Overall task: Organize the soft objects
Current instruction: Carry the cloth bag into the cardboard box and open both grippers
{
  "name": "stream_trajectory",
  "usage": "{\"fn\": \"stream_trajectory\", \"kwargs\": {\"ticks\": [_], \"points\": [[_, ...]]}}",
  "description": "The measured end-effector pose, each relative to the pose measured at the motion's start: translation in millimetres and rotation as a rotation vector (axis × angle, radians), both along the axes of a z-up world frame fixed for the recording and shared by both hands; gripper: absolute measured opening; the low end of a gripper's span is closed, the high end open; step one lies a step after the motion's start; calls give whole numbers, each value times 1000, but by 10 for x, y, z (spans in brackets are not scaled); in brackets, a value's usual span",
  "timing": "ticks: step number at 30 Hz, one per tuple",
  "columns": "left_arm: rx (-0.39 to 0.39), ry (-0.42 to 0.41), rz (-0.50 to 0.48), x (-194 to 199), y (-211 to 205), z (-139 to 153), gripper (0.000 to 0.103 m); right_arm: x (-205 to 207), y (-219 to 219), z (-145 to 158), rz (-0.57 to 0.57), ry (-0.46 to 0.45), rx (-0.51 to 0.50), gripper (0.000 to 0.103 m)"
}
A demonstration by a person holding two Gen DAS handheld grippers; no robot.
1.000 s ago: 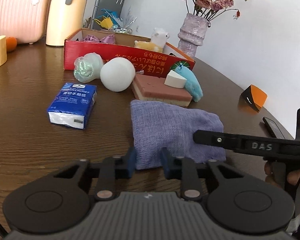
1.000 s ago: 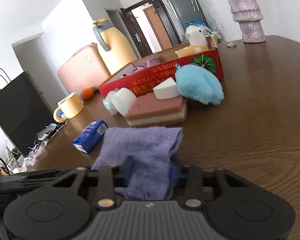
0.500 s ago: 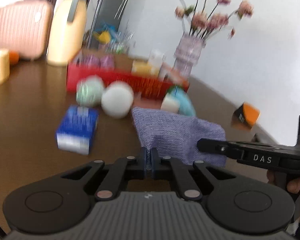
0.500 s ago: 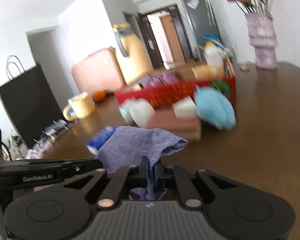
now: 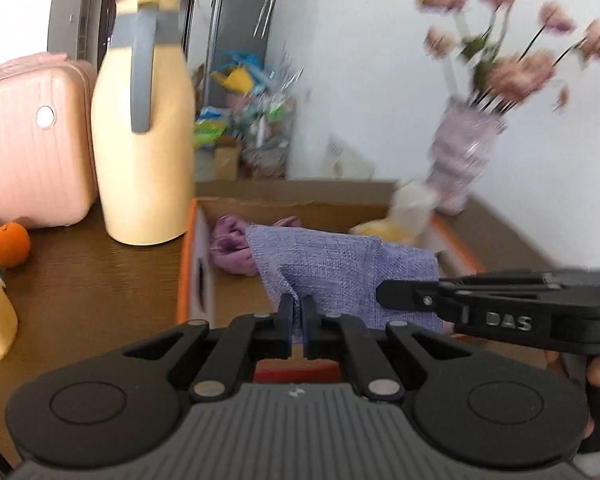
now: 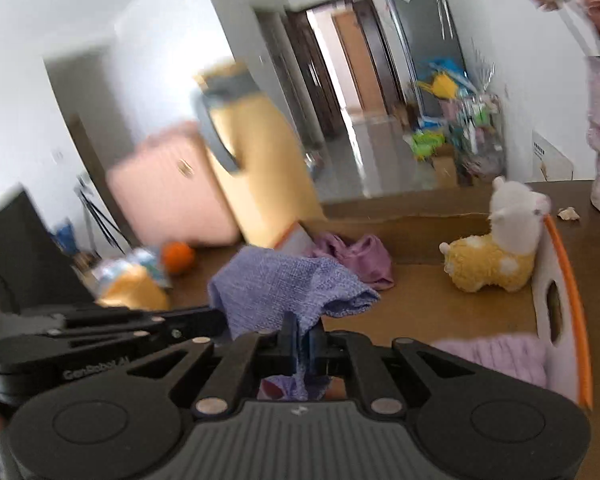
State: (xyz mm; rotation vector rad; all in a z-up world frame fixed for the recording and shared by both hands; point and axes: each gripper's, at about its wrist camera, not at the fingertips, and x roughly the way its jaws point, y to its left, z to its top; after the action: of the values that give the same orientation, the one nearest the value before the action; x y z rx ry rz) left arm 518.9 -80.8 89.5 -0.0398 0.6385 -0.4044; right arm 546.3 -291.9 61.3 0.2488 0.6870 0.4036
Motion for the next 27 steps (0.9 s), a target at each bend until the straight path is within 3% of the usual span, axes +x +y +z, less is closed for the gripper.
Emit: {"fn": "stream_trajectory", "kwargs": {"ticks": [6,8,12,14,17,19,22,24,26,27], "points": [[141,66,44,438,18,-426,7,478,312,-457,51,167,-100,7],[180,79,29,406,72,-575,9,491,367,-540,57,195,-123,15],[167,48,28,326,119,-541,20,478,386,-551,41,218,-169,30],[158,37,23,288,131,-413,22,413,326,-412,28,204,-159,35],[150,-10,33,154,154,-115,28,205,176,0,-1,129,-157,42],[141,-45,38,36,164,89,50,28,79,276,-17,76,-173,46],[114,-124,55,-204,194,416,70,-313,-116,695,-62,-20,-221,58],[104,-189,72,-406,211,597,82,-614,-271,914,-118,-113,-272,77],[77,-264,102,-601,242,707,84,-971,-376,985,-208,-252,-318,91],[63,-309,125,-715,260,725,85,-1145,-413,966,-237,-322,-328,90]]}}
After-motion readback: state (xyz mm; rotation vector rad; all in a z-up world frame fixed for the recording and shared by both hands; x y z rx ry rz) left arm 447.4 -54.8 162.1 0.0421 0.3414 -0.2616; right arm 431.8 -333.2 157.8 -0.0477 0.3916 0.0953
